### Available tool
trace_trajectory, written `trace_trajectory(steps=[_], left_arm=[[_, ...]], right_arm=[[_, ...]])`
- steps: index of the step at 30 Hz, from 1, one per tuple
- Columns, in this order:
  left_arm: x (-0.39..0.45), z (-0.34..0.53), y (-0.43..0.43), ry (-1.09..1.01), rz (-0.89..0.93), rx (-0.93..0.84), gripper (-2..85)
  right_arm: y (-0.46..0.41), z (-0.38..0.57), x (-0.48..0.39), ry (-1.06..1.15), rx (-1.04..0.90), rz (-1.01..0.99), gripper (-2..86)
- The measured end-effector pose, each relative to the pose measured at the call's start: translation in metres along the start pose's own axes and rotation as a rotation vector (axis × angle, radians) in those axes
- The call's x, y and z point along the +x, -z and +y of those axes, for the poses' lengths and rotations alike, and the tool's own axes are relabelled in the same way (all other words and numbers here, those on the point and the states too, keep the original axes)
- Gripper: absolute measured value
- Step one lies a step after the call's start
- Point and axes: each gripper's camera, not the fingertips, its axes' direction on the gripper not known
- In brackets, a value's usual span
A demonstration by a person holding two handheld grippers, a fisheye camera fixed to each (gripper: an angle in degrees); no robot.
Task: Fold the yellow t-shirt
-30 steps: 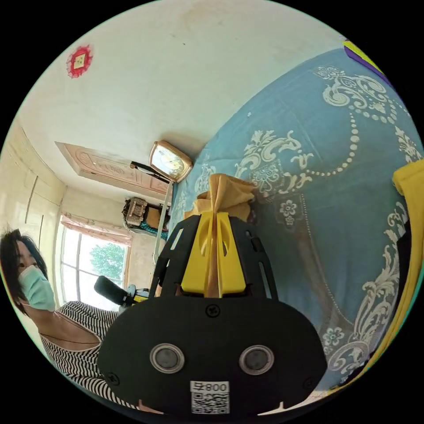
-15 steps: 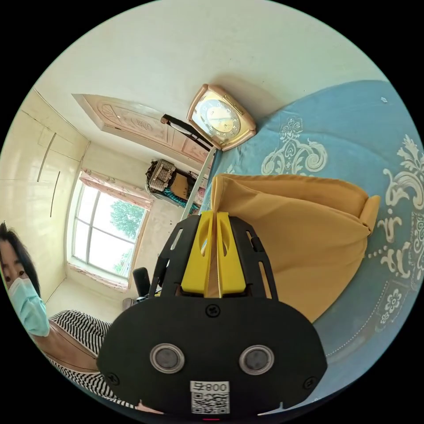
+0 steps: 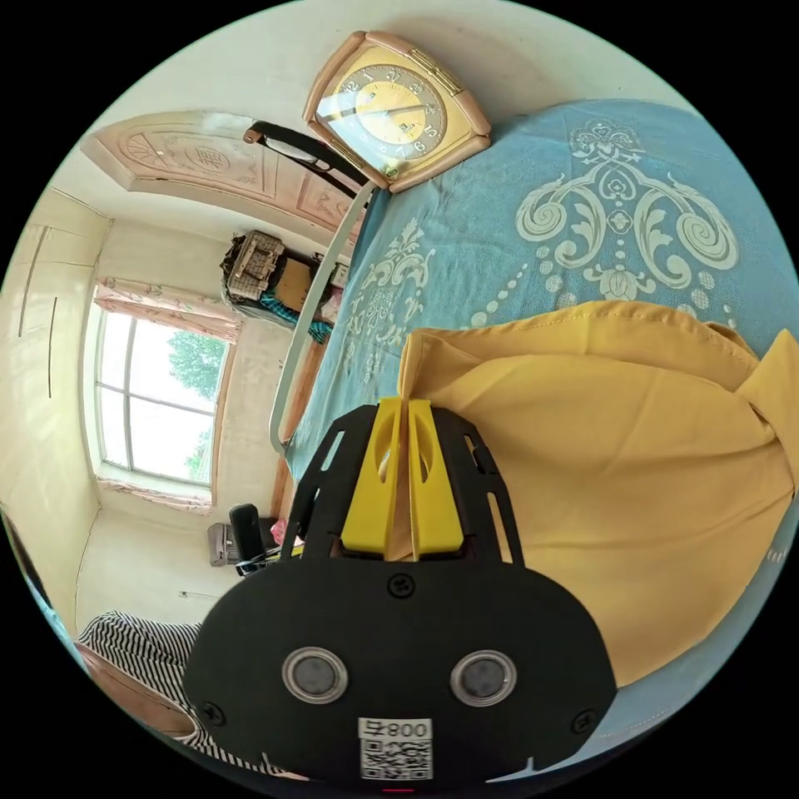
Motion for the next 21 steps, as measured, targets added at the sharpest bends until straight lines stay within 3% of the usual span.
trace_trajectory(steps=[10,21], left_arm=[[-0.023,-0.007,0.027,0.082,-0.006,0.021,1.2],[0.000,0.005,0.054,0.026,-0.064,0.101,0.3]], right_arm=[[-0.041,-0.001,0.019,-0.014,-0.018,-0.025,3.0],[0.001,0.043,0.009,0.140,0.095,-0.031,1.2]])
